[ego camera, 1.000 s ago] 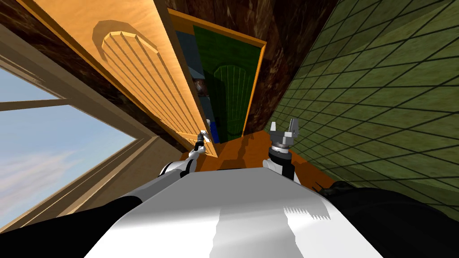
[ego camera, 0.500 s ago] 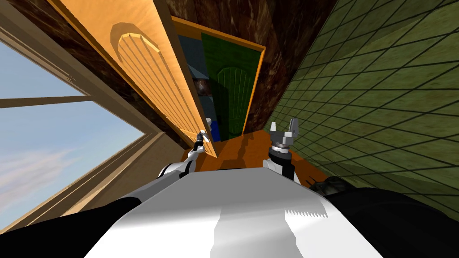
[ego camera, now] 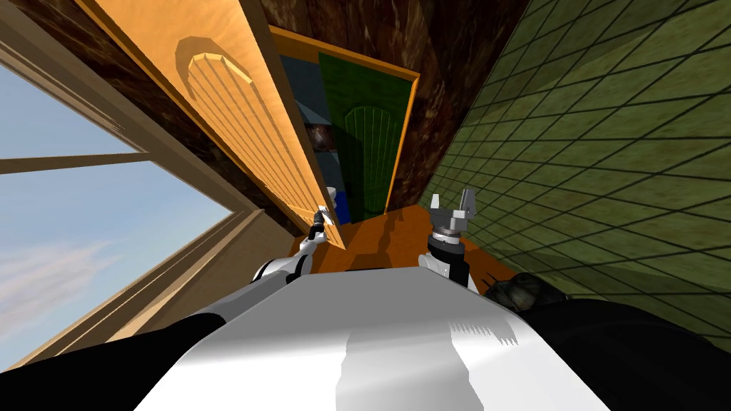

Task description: Pull the door open

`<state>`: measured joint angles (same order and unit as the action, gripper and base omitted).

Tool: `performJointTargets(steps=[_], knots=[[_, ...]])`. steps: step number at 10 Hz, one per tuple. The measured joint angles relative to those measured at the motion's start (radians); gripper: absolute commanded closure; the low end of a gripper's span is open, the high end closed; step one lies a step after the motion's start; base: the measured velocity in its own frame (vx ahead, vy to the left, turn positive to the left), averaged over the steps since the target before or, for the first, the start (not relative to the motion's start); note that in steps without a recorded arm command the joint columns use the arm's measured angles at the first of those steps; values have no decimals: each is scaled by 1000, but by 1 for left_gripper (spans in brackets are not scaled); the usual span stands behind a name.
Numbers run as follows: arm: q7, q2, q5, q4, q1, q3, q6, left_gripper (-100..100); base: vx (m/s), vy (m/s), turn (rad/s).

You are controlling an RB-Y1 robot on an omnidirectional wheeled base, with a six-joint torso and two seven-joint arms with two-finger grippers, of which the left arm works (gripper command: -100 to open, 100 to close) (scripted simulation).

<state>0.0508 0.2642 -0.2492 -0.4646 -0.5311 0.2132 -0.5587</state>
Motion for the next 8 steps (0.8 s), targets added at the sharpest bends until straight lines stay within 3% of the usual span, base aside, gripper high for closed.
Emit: performJointTargets(steps=[1,3,4,5,7,8], knots=[[1,-2,1,-16,9,-2,11,100,-55,-7,12],[-13,5,4,50,-19,-9,-18,100,-61,0,-28],[-16,3,6,44,-14,-13,-20,100,-129,56,-211],[-25,1,11,35,-8,-23,-15,-100,-86,158,-117],[-35,-6,20,13,0,-40,-5,-100,-63,185,-52],[-43,-7,25,33,-12,-50,-13,-100,-43,202,-93]])
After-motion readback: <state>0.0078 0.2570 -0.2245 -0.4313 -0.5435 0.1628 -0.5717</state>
